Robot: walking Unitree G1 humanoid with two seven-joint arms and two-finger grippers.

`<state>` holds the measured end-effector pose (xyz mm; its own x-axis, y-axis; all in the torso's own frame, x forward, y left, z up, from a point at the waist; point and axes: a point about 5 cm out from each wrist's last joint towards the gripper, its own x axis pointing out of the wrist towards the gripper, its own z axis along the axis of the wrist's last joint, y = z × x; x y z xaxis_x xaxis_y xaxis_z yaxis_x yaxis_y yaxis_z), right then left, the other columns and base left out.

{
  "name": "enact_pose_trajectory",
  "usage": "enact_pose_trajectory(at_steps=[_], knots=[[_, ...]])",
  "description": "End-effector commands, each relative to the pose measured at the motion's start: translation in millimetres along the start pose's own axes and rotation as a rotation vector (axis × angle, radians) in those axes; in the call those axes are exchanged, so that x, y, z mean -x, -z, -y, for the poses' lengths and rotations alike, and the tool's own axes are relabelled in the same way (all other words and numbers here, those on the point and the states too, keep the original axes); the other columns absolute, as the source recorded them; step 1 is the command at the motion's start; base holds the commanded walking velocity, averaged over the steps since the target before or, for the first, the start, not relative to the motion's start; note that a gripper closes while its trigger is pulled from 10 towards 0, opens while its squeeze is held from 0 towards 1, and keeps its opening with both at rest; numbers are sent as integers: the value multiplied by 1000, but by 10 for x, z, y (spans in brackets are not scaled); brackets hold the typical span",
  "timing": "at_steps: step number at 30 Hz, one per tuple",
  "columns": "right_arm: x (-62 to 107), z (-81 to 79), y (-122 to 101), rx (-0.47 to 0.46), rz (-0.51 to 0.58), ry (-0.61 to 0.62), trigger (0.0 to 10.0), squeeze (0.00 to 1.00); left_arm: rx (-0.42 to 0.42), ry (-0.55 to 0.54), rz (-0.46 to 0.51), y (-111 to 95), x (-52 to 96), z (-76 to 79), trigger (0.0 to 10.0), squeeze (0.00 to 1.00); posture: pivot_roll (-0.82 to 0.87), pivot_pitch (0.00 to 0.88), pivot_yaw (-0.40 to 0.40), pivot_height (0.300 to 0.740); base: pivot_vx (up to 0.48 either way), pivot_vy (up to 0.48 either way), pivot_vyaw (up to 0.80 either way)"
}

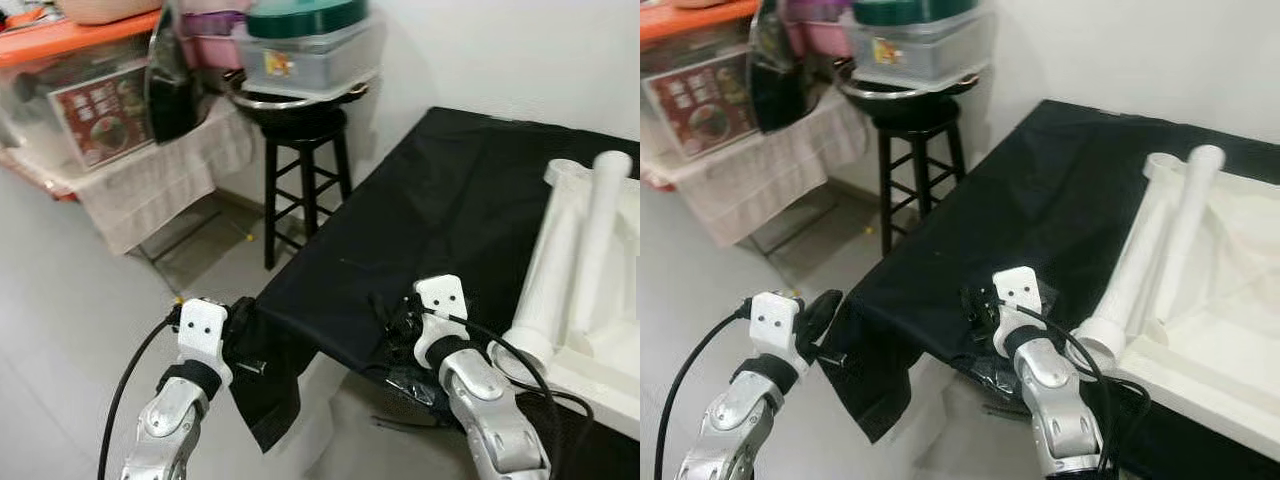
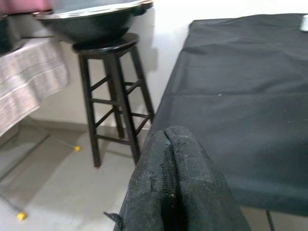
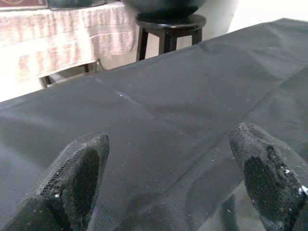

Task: Building children table

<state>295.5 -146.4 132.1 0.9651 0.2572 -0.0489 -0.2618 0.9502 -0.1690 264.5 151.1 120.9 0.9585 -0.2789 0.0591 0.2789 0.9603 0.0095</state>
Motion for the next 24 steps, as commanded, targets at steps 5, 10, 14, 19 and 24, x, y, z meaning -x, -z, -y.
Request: enact_pose_trajectory(at_steps=[5,10,14,19,24], knots=[[26,-181,-81,130,70,-68,10000,0,-18,-17,-11,41,24,-81,10000,0,-65,71,-7,740,0,0,-800],[35,-185,-74,193,78,-76,10000,0,-33,-35,19,5,-14,-79,10000,0,-56,51,-89,740,0,0,-800],[14,-167,-66,194,84,-83,10000,0,-39,-72,27,16,-10,-63,10000,0,-42,44,-80,740,0,0,-800],[-20,-214,-92,200,108,-108,10000,0,-46,-42,13,32,-40,-47,10000,0,-40,45,-75,740,0,0,-800],[-67,-268,-138,223,145,-128,10000,0,-86,3,2,41,-104,-31,10000,0,-52,18,-2,740,0,0,-800]])
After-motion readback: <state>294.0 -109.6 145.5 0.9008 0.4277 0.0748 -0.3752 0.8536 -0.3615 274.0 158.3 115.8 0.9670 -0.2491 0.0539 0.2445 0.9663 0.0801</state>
